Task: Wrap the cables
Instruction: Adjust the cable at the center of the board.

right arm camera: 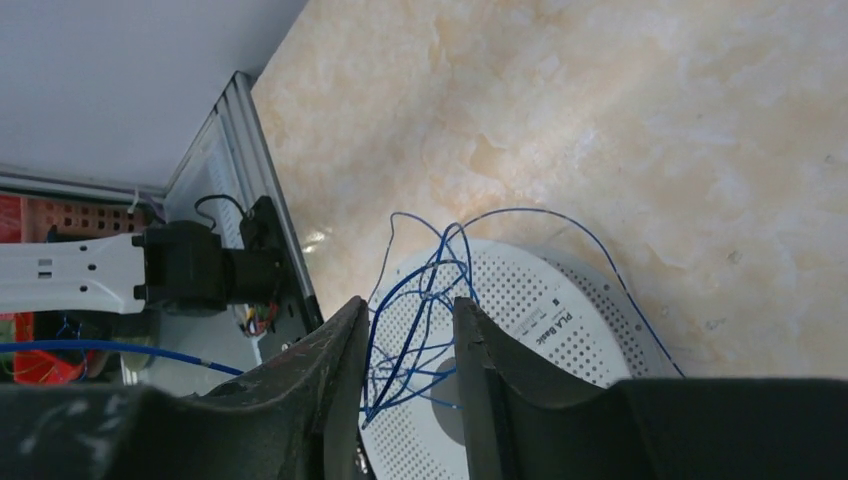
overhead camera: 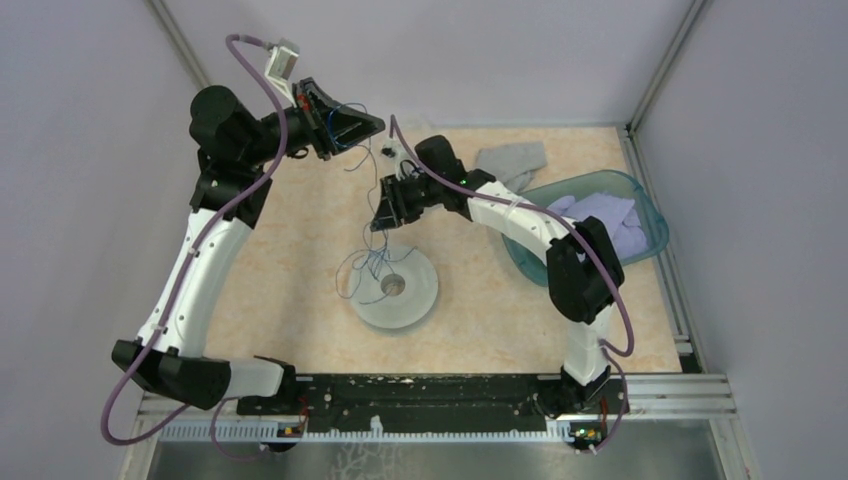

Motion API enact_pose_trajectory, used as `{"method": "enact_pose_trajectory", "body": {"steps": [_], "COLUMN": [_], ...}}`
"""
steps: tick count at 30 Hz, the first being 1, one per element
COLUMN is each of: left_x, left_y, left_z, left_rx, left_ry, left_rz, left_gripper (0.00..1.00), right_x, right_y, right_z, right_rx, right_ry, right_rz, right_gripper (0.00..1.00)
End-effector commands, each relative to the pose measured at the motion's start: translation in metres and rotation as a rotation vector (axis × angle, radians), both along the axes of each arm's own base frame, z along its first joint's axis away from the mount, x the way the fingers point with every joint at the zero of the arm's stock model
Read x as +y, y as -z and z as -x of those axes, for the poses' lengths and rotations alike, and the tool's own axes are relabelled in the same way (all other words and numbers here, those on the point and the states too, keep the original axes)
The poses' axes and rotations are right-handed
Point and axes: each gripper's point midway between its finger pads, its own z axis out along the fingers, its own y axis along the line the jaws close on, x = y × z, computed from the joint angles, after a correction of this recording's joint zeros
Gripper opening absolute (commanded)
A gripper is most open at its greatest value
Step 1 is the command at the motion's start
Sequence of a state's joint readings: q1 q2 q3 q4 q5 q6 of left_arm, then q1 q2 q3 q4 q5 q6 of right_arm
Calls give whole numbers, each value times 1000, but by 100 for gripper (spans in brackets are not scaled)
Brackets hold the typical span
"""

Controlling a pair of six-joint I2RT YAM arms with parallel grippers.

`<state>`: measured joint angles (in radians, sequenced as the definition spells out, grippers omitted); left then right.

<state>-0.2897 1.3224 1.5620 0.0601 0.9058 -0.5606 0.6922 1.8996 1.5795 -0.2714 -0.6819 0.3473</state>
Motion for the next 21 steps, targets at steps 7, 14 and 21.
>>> {"method": "enact_pose_trajectory", "body": {"steps": [7,14,21], "left_x": [15,66,147], "left_y": [-12,-20,6], "left_z": [4,-26,-72], "left_rx": [-128,-284,-431], "left_ry": [-101,-463,-893], "left_rz": [-49,-219,-568], "left_gripper": [0,0,0], "right_x": [-36,-187,-313], "right_y": [-73,-169,-240], "right_z": [-46,-106,-100], "right_rx": [-215,-496,-776], "right_ry": [112,493,822], "right_rz": [-21,33,176], "right_gripper": [2,0,0]}}
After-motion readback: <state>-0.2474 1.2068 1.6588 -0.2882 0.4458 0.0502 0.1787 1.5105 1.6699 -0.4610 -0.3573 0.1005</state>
